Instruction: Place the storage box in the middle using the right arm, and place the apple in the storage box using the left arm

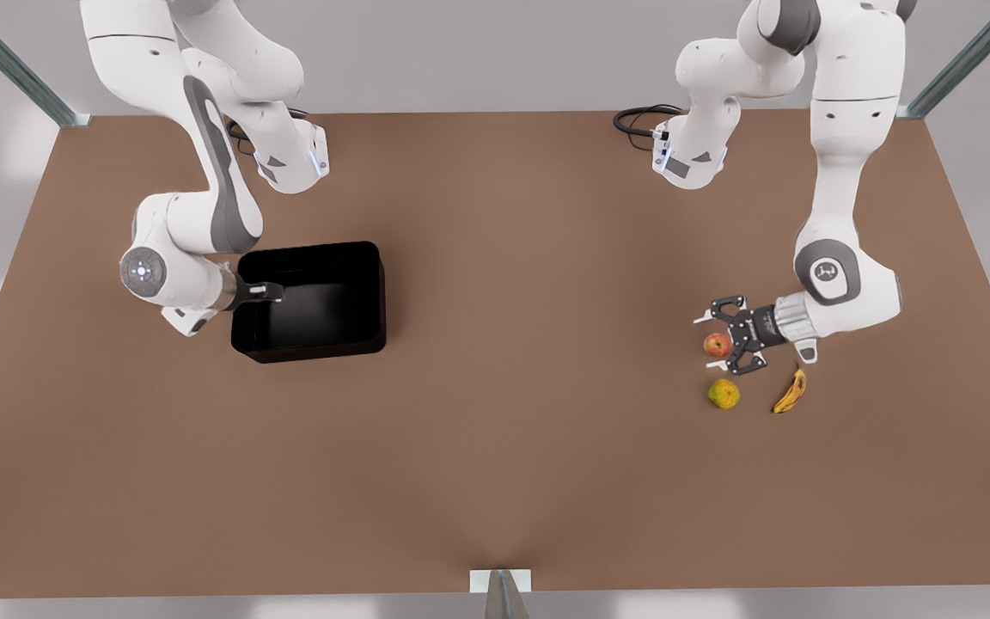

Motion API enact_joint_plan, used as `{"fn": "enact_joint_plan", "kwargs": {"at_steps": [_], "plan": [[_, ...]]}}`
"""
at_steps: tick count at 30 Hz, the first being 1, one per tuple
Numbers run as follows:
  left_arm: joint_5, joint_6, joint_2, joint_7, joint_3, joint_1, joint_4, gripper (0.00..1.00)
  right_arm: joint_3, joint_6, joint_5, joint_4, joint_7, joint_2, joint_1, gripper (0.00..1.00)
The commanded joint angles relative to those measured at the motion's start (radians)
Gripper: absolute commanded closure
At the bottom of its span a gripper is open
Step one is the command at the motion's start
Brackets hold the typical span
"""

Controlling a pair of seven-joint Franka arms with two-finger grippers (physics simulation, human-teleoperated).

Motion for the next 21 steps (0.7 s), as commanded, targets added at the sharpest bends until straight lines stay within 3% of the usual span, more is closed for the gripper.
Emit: {"fn": "enact_joint_plan", "kwargs": {"at_steps": [1,4,14,21], "plan": [[-0.043,-0.007,-0.003,0.002,0.0,-0.001,-0.001,0.0,0.0,0.003,0.0,-0.004,-0.002,-0.002,-0.037,0.0],[-0.053,-0.007,0.022,0.045,0.029,-0.001,-0.001,0.0,-0.002,0.003,-0.005,-0.031,-0.139,-0.007,-0.126,0.0],[-0.141,0.018,0.102,0.194,0.051,0.019,-0.042,0.0,-0.002,0.11,-0.026,-0.137,-0.16,-0.003,-0.157,0.0],[-0.34,-0.108,0.185,0.305,0.089,0.09,-0.034,0.0,-0.002,0.162,-0.026,-0.2,-0.18,0.001,-0.182,0.0]]}}
